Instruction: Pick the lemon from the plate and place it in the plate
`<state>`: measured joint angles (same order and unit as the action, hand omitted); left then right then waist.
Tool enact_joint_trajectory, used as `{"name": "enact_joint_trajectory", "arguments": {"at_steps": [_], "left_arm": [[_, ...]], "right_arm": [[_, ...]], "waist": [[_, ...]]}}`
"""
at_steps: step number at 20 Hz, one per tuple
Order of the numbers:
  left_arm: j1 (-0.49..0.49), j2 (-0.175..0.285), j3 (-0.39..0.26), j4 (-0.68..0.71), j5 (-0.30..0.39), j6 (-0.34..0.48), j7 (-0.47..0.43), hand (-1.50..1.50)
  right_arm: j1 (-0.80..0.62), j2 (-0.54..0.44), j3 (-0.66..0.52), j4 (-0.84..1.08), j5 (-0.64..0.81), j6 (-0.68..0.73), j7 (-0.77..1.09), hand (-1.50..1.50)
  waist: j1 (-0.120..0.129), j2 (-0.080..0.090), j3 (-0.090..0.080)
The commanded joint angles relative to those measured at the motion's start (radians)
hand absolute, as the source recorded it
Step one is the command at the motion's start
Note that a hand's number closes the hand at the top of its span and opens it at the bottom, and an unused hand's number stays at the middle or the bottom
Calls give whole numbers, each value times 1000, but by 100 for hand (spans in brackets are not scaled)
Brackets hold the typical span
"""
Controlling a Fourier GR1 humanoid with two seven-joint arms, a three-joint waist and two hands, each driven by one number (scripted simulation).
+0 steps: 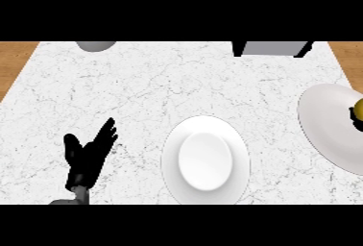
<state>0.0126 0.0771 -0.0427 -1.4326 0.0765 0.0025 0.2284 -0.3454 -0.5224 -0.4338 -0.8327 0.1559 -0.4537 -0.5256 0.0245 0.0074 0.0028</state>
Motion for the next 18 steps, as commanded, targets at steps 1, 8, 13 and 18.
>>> {"name": "enact_joint_trajectory", "arguments": {"at_steps": [1,8,13,18], "left_arm": [[-17,10,-7,-41,9,-13,62,0],[-40,-14,-22,-12,-13,2,23,0],[-40,-19,-24,26,-17,-5,-1,0],[-30,-9,-5,53,-16,-8,-36,0]], "right_arm": [[-176,-71,-48,282,-5,14,-107,150],[-184,-132,89,494,152,139,40,-150],[-260,-117,34,550,92,232,-58,-150],[-282,-155,-89,555,-35,341,-176,-150]], "waist": [[16,5,1],[42,15,4],[39,18,6],[21,15,5]]}}
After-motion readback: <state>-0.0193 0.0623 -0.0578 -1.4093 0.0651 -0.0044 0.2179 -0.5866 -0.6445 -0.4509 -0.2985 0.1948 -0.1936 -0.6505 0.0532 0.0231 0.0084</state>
